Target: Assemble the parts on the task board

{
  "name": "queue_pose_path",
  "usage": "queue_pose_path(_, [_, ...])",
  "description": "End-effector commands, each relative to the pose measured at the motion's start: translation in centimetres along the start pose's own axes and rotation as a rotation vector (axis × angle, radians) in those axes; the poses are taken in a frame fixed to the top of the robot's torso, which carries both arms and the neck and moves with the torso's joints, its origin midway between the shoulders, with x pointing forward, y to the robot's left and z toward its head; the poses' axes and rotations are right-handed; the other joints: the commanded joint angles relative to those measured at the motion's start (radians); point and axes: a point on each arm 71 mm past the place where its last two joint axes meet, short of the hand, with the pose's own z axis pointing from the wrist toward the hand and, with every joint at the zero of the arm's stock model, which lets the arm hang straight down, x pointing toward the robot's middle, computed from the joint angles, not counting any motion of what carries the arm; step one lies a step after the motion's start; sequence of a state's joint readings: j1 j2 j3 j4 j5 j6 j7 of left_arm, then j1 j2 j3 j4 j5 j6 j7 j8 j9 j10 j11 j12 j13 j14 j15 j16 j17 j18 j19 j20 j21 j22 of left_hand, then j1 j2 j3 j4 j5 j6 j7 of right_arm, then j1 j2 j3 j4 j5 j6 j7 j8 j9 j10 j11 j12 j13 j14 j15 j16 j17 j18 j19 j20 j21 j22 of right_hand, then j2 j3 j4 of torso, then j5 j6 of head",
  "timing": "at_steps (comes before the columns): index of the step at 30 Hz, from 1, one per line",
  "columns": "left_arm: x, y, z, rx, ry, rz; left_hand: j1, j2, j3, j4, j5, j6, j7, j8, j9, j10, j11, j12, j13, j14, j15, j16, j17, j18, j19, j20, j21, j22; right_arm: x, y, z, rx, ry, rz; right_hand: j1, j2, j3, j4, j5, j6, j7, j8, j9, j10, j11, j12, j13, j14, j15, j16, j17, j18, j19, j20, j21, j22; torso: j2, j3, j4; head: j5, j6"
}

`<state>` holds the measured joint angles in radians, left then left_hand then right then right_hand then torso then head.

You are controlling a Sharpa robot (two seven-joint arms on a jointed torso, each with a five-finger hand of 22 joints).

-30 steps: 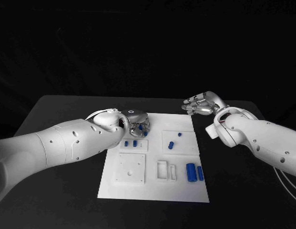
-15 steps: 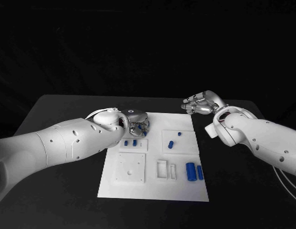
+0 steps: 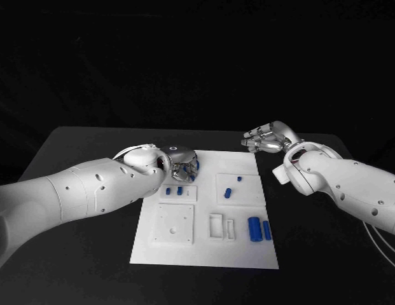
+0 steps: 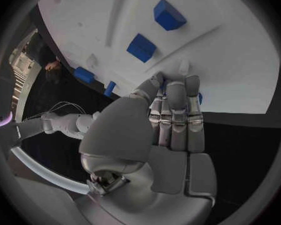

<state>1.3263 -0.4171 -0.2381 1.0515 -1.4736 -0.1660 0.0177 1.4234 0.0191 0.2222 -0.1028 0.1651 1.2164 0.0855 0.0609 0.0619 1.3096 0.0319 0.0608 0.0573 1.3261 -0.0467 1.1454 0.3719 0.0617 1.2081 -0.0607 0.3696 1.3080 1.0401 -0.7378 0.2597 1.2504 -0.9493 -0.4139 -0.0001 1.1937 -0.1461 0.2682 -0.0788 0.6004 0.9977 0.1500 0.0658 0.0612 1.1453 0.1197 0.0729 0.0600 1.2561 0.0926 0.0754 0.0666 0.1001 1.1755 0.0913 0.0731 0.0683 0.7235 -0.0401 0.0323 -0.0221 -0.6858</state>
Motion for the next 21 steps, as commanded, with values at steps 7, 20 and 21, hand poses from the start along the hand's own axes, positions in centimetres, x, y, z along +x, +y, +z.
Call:
queue_pose_path(7, [-0.3, 0.2, -0.6, -0.001, -0.073, -0.034, -0.003, 0.008, 0.018, -0.025, 0.004, 0.015, 0.001, 0.003, 0.003, 0.020, -0.003, -0.003, 0.001, 0.019, -0.003, 0.009, 0.005, 0.023, 0.003, -0.006, 0.033, 0.023, 0.2, 0.1, 0.0, -0.014, 0.013, 0.000, -0.007, 0.000, 0.004, 0.000, 0.005, -0.002, 0.002, -0.004, 0.000, -0.007, 0.000, -0.004, -0.001, -0.010, 0.000, -0.004, -0.001, 0.009, -0.007, -0.002, -0.004, -0.001, -0.002, -0.0007, 0.0011, 0.004, 0.005])
queue_pose_path(20, [-1.2, 0.6, -2.8, -0.012, -0.118, -0.177, -0.012, 0.006, 0.018, -0.026, 0.000, 0.021, -0.001, 0.003, 0.004, 0.025, -0.005, -0.003, 0.001, 0.020, -0.005, 0.005, 0.005, 0.021, 0.001, -0.008, 0.040, 0.021, 0.0, 0.0, 0.0, -0.011, 0.011, -0.002, -0.010, 0.000, 0.006, 0.000, 0.007, 0.001, 0.002, -0.004, 0.001, -0.007, 0.000, -0.004, -0.001, -0.010, 0.000, -0.004, -0.001, 0.009, -0.007, -0.002, -0.004, -0.001, -0.001, -0.0002, 0.0022, 0.007, 0.007])
queue_pose_path(21, [-1.3, 0.8, -3.0, -0.015, -0.118, -0.187, -0.012, 0.006, 0.016, -0.025, -0.002, 0.023, -0.001, 0.003, 0.004, 0.026, -0.005, -0.003, 0.001, 0.021, -0.006, 0.005, 0.005, 0.020, 0.002, -0.009, 0.039, 0.021, -0.1, 0.0, 0.0, -0.011, 0.011, -0.003, -0.011, 0.000, 0.007, -0.001, 0.007, 0.000, 0.002, -0.004, 0.001, -0.007, 0.000, -0.004, -0.001, -0.010, 0.000, -0.004, -0.001, 0.009, -0.007, -0.002, -0.004, -0.001, -0.002, -0.0002, 0.0026, 0.007, 0.007])
